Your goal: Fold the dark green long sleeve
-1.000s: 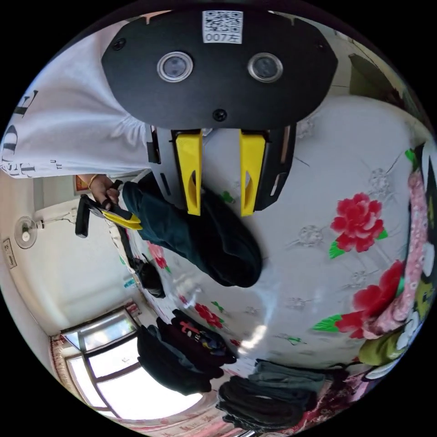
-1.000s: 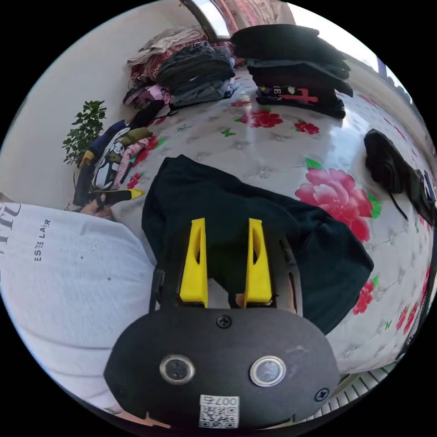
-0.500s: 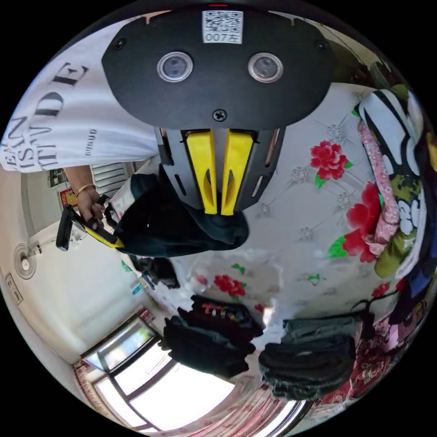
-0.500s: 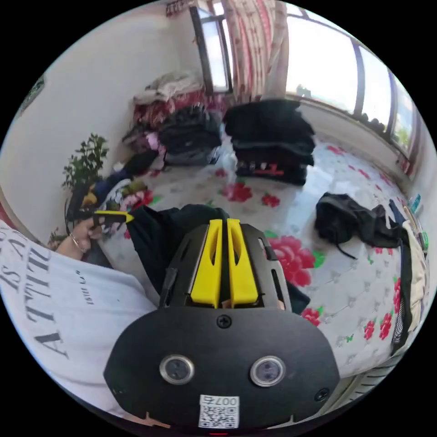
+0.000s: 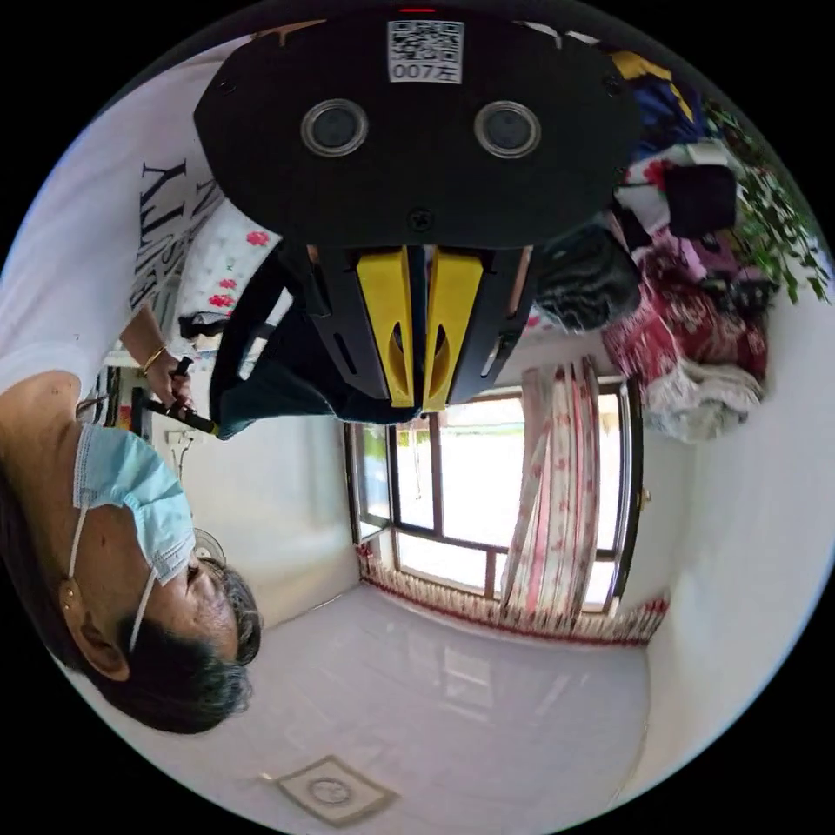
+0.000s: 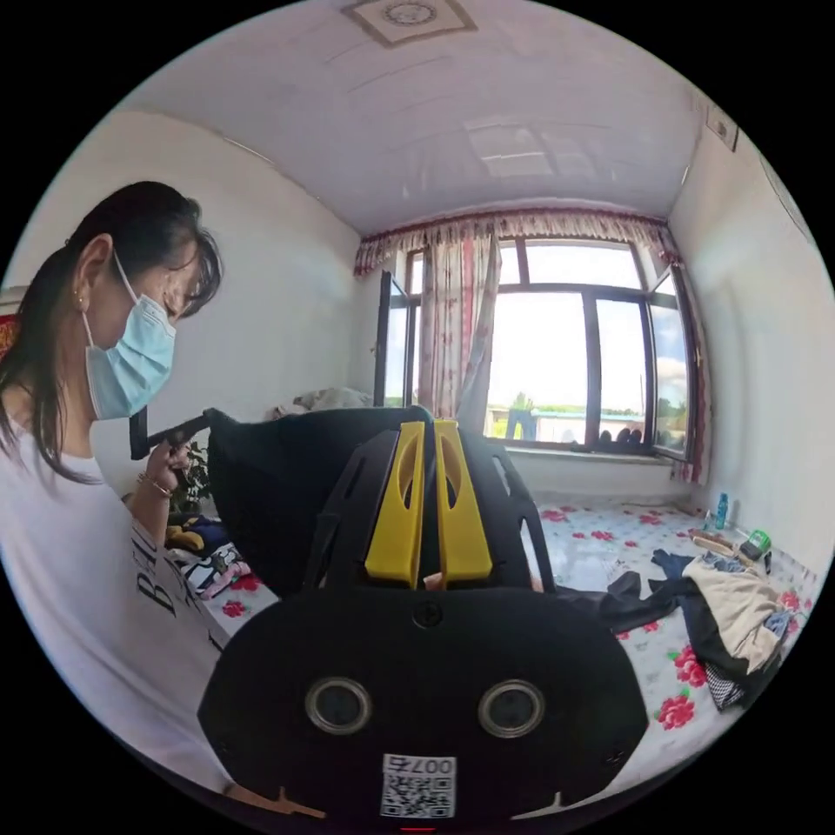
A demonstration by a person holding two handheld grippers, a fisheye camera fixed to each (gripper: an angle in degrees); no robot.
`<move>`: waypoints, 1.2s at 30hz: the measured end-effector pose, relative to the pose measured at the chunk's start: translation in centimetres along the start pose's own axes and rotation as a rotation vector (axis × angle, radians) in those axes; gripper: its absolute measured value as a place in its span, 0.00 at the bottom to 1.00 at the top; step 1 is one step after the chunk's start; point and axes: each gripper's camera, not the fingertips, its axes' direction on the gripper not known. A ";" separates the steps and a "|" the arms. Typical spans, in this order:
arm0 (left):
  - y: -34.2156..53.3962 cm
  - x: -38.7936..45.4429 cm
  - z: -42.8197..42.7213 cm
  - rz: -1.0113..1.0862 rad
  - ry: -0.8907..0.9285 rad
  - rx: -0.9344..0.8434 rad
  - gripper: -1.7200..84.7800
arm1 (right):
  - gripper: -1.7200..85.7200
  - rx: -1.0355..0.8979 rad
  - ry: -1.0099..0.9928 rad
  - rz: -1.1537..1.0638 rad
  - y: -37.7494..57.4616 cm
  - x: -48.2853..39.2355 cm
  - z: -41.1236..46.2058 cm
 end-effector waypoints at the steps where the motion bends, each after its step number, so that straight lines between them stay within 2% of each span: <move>1: -1.1 0.3 0.8 0.042 -0.038 0.009 0.01 | 0.02 -0.012 0.011 -0.005 -0.2 0.3 0.3; 3: -2.2 -0.2 3.6 0.029 -0.032 -0.043 0.02 | 0.03 -0.124 0.036 0.020 0.3 2.1 3.0; 5: -1.9 -1.4 8.3 -0.006 0.025 -0.167 0.02 | 0.03 -0.262 0.102 0.055 2.6 4.1 6.4; 8: 3.6 -4.0 18.5 -0.163 0.088 -0.475 0.07 | 0.05 -0.560 0.153 0.230 10.4 9.1 13.6; 10: 12.5 -5.7 25.4 -0.309 -0.013 -0.814 0.11 | 0.06 -0.714 0.146 0.340 15.8 11.5 16.6; 13: 22.2 -5.7 26.6 -0.402 -0.175 -1.060 0.10 | 0.08 -0.820 0.083 0.466 22.8 13.4 18.7; 18: 27.5 -3.0 23.9 -0.546 -0.026 -1.091 0.11 | 0.10 -0.973 0.047 0.405 29.1 14.3 23.4; 24: 27.3 1.8 29.1 -0.457 0.173 -1.132 0.18 | 0.11 -1.048 -0.008 0.293 32.4 16.0 33.1; 26: 28.8 3.4 31.6 -0.438 0.205 -1.220 0.19 | 0.11 -1.088 -0.023 0.303 33.5 16.7 36.1; 28: 32.3 5.0 34.5 -0.331 0.144 -1.404 0.16 | 0.11 -1.135 -0.033 0.318 34.8 17.3 38.6; 29: 32.7 5.3 34.7 -0.293 0.111 -1.415 0.15 | 0.10 -1.180 -0.023 0.323 35.7 17.7 39.9; 30: 32.2 5.5 34.4 -0.226 0.073 -1.374 0.13 | 0.09 -1.226 -0.011 0.329 36.6 18.0 40.8; 33: 31.4 4.1 32.9 -0.275 0.109 -1.348 0.06 | 0.05 -1.304 0.073 0.347 37.6 19.4 41.1; 34: 30.7 2.9 31.6 -0.331 0.146 -1.292 0.05 | 0.04 -1.289 0.095 0.343 37.2 19.7 40.7; 36: 29.7 0.7 29.1 -0.440 0.176 -1.215 0.04 | 0.03 -1.127 0.076 0.340 34.1 20.7 37.5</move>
